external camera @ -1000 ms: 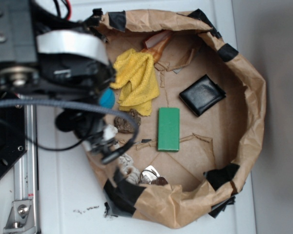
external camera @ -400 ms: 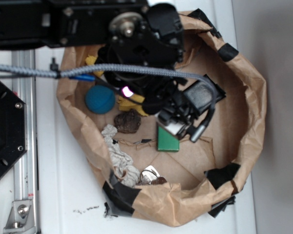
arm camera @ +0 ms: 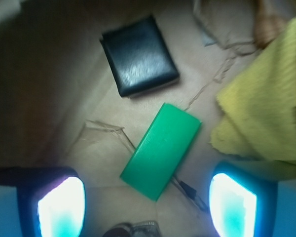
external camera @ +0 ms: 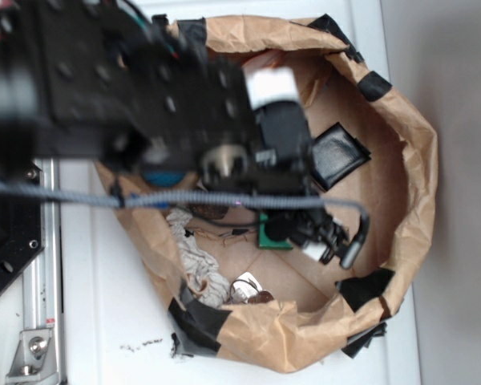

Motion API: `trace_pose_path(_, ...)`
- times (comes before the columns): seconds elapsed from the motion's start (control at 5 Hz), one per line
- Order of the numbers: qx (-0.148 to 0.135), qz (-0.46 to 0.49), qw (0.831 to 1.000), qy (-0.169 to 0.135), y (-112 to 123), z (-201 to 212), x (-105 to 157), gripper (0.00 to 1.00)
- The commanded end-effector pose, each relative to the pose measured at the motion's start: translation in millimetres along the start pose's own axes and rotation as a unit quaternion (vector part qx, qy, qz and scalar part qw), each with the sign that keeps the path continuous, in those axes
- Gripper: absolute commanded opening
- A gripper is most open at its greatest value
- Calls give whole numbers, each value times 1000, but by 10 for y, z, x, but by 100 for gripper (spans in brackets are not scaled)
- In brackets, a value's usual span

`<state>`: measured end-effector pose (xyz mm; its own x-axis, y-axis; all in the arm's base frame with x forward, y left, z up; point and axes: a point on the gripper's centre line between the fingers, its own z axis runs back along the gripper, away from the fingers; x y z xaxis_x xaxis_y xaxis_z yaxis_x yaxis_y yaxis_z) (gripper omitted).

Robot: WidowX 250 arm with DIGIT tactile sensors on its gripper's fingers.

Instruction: Grab the green block.

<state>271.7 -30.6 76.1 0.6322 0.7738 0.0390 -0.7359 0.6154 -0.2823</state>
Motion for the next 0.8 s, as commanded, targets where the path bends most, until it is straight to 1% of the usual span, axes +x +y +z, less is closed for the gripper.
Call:
trace_pose_path(0.0, 34, -10, 999, 9, 36, -420, 10, 100)
trace_pose_path(0.2, 56, 3, 998, 26, 101, -631, 102, 100)
trace_pose_path(0.4, 90, 34, 995, 29, 85, -688, 126, 0)
trace_pose_path(0.6, 113, 14, 993, 34, 42, -609, 93, 0)
